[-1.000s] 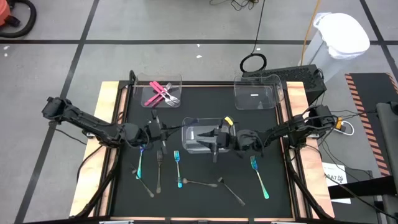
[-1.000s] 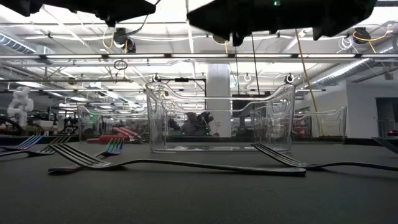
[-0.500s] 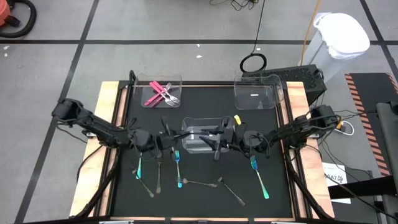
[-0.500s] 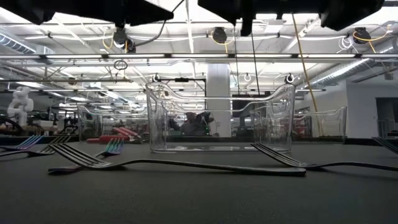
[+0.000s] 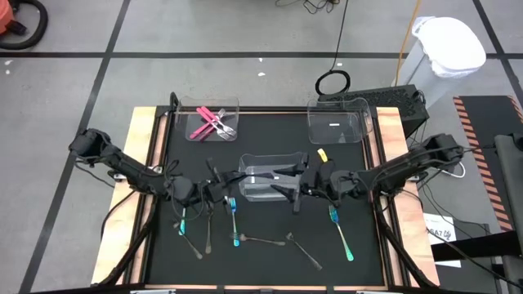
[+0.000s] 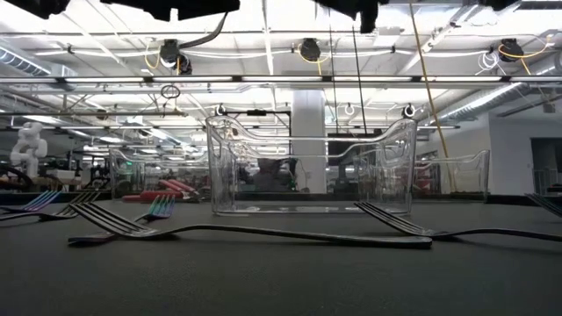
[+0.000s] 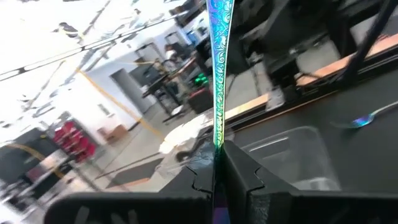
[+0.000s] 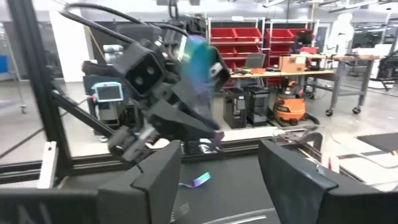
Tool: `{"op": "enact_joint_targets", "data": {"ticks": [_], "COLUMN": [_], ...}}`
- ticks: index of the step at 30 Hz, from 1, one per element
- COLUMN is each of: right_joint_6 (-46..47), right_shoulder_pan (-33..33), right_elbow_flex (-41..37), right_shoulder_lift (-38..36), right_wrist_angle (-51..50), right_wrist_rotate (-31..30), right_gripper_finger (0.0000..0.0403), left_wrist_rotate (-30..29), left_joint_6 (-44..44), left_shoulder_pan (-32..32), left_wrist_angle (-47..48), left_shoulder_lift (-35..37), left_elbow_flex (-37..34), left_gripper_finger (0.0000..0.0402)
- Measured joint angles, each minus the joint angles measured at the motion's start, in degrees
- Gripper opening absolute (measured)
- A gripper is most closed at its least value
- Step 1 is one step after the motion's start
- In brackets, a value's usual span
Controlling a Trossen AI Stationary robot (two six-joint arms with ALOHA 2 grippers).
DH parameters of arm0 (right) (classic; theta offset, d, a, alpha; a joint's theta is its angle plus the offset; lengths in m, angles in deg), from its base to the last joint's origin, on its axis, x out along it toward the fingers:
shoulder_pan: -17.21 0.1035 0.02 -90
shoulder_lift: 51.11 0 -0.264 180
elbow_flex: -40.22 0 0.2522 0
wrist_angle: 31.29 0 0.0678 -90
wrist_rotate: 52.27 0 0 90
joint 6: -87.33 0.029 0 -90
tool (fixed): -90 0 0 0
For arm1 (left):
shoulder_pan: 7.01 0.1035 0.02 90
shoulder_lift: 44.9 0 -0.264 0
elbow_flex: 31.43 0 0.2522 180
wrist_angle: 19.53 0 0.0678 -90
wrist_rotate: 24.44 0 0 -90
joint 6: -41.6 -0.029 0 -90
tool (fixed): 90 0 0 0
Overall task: Sort silverware by color (type)
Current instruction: Put the blue fork into the right transparent bin
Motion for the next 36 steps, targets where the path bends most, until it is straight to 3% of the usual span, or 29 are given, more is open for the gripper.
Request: {"op": "enact_joint_targets", "data": {"ticks": [5,13,36], "right_joint_6": [0.48,3.19,3.25], "right_shoulder_pan": [1.18,1.82,-0.89], "right_elbow_flex": [0.0,0.0,0.02], "right_shoulder_lift": [-2.72,-4.1,-4.14], "right_wrist_angle": [-2.22,-7.28,-11.39], "right_wrist_rotate": [-0.04,-1.68,-3.07], "right_gripper_finger": [0.0215,0.0213,0.0212], "left_wrist_rotate": [-4.17,-4.85,-10.56], "left_joint_6": [-2.92,-6.78,-6.92], "left_shoulder_pan": [-1.1,-1.86,-0.88], "left_wrist_angle": [0.84,2.34,9.8], "left_shoulder_lift": [0.0,0.0,0.07], "left_elbow_flex": [0.0,0.0,-0.02], "left_gripper_finger": [0.0011,0.0011,0.0011]}}
